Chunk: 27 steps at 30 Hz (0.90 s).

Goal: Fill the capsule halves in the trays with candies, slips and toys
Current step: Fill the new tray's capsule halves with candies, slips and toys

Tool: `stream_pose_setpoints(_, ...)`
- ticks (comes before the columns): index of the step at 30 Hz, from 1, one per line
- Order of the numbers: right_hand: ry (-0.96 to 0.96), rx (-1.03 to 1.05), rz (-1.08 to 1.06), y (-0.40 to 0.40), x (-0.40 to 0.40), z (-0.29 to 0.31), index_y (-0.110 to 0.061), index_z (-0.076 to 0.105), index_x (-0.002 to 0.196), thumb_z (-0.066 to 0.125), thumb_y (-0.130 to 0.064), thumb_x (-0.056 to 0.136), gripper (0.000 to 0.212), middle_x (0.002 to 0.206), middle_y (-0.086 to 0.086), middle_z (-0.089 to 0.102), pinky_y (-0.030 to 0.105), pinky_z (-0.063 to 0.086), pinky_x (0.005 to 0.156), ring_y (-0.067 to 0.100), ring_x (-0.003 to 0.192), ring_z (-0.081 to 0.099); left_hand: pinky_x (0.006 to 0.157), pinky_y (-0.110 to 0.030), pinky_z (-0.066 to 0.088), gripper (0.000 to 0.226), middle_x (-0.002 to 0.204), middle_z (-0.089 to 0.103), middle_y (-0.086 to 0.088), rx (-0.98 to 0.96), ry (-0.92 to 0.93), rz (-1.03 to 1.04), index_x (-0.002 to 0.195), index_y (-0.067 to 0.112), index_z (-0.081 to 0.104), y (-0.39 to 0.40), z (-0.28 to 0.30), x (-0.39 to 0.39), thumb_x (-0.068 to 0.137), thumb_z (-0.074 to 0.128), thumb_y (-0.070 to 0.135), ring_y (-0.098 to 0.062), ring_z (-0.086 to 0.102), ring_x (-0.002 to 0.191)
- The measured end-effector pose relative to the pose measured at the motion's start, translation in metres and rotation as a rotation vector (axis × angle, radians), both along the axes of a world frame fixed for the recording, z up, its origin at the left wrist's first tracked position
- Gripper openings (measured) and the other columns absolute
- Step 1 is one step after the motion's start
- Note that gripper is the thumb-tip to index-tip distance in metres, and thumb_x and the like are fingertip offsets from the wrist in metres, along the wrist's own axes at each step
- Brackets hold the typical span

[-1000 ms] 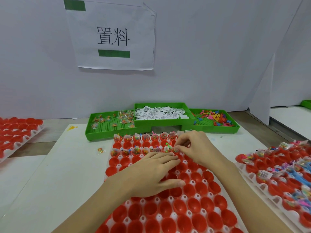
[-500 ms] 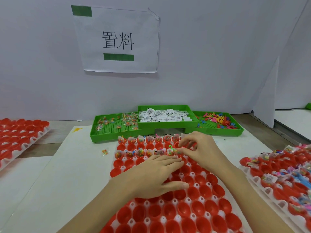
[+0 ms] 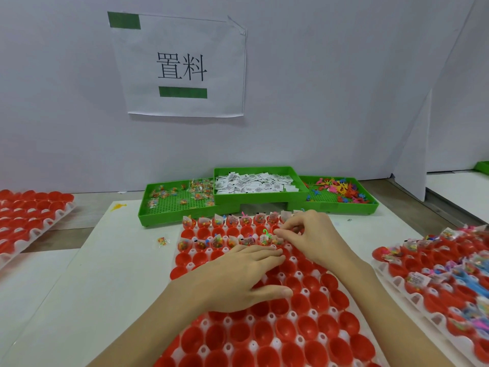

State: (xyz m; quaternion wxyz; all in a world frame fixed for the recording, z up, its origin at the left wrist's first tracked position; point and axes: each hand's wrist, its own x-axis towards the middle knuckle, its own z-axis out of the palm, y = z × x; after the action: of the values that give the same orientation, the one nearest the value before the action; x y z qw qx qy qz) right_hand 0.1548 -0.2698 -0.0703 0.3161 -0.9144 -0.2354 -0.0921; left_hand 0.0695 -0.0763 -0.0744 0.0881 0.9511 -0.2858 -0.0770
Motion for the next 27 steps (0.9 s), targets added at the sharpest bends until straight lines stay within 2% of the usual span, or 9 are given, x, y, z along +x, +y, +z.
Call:
stream_pose_setpoints(4, -0.009, 0.096, -0.007, -0.004, -0.002, 0.004, -0.023, 0.083, 0.079, 0.076, -0.035, 0.090, 0.018, 0.065, -0.016, 0.070, 0.006, 0.044, 0.066, -0.007, 0.071, 0.063, 0.128, -0.033, 0.006, 0.076, 0.169, 0.016, 0.016, -0.032, -0.009, 0.000, 0.162, 0.030, 0.023, 0.000, 0.002, 0.000, 0.099, 0.031, 0.072, -0.001, 0.008, 0.154)
stream_pose_setpoints(7, -0.015, 0.169, -0.018, -0.005, -0.003, 0.006, -0.028, 0.081, 0.081, 0.070, -0.037, 0.094, 0.019, 0.073, -0.016, 0.074, 0.008, 0.046, 0.068, -0.006, 0.077, 0.065, 0.121, -0.017, 0.008, 0.068, 0.166, 0.026, 0.017, -0.103, -0.046, -0.010, 0.159, 0.031, 0.031, 0.003, 0.008, 0.001, 0.102, 0.033, 0.067, 0.002, 0.018, 0.151)
stream_pose_setpoints(9, -0.014, 0.221, -0.023, -0.007, -0.004, 0.006, -0.031, 0.079, 0.085, 0.068, -0.037, 0.096, 0.017, 0.077, -0.017, 0.074, 0.010, 0.046, 0.069, -0.002, 0.079, 0.066, 0.113, -0.009, 0.022, 0.052, 0.153, 0.047, 0.019, -0.221, -0.091, 0.022, 0.150, 0.034, 0.045, 0.012, 0.017, 0.005, 0.105, 0.034, 0.058, 0.005, 0.039, 0.139)
stream_pose_setpoints(11, -0.017, 0.256, -0.035, -0.010, -0.004, 0.005, -0.032, 0.078, 0.093, 0.068, -0.030, 0.096, 0.011, 0.081, -0.021, 0.073, 0.008, 0.045, 0.068, -0.003, 0.082, 0.065, 0.103, -0.017, 0.046, 0.038, 0.132, 0.064, 0.017, -0.355, -0.174, 0.148, 0.137, 0.031, 0.060, 0.032, 0.025, 0.016, 0.107, 0.041, 0.045, 0.004, 0.057, 0.117)
stream_pose_setpoints(13, -0.029, 0.279, -0.028, -0.011, -0.005, 0.002, -0.033, 0.078, 0.098, 0.065, -0.016, 0.096, 0.022, 0.084, -0.025, 0.072, 0.006, 0.045, 0.068, -0.004, 0.085, 0.065, 0.096, -0.028, 0.055, 0.029, 0.122, 0.070, 0.010, -0.409, -0.296, 0.350, 0.128, 0.023, 0.067, 0.062, 0.029, 0.036, 0.107, 0.048, 0.030, -0.003, 0.063, 0.104)
stream_pose_setpoints(18, -0.115, 0.294, -0.052, -0.010, -0.007, -0.004, -0.039, 0.064, 0.053, 0.058, 0.006, 0.085, 0.056, 0.074, -0.016, 0.069, 0.007, 0.044, 0.066, -0.006, 0.085, 0.064, 0.099, -0.034, 0.048, 0.031, 0.135, 0.066, -0.007, -0.198, -0.246, 0.723, 0.133, 0.009, 0.065, 0.141, 0.023, 0.093, 0.105, 0.055, 0.018, -0.025, 0.063, 0.116)
stream_pose_setpoints(20, -0.141, 0.300, -0.071, -0.010, -0.006, -0.006, -0.039, 0.061, 0.055, 0.055, 0.008, 0.084, 0.056, 0.074, -0.016, 0.069, 0.006, 0.043, 0.065, -0.008, 0.084, 0.064, 0.102, -0.036, 0.046, 0.037, 0.140, 0.064, -0.008, -0.129, -0.203, 0.743, 0.139, 0.009, 0.061, 0.158, 0.021, 0.105, 0.104, 0.058, 0.022, -0.028, 0.062, 0.120)
stream_pose_setpoints(23, -0.153, 0.288, -0.072, -0.014, -0.003, -0.013, -0.020, 0.066, 0.056, 0.052, 0.011, 0.084, 0.045, 0.072, -0.010, 0.069, 0.009, 0.042, 0.059, -0.011, 0.077, 0.063, 0.102, -0.035, 0.046, 0.034, 0.138, 0.066, -0.003, -0.054, -0.178, 0.696, 0.133, 0.016, 0.068, 0.167, 0.018, 0.116, 0.100, 0.065, 0.026, -0.025, 0.064, 0.117)
stream_pose_setpoints(27, -0.157, 0.283, -0.057, -0.015, 0.000, -0.015, -0.007, 0.065, 0.059, 0.050, 0.010, 0.086, 0.035, 0.066, -0.003, 0.064, 0.025, 0.047, 0.062, -0.004, 0.075, 0.062, 0.091, -0.030, 0.051, 0.017, 0.113, 0.077, 0.001, -0.002, -0.250, 0.633, 0.109, 0.019, 0.081, 0.163, 0.011, 0.124, 0.093, 0.075, 0.022, -0.011, 0.062, 0.088)
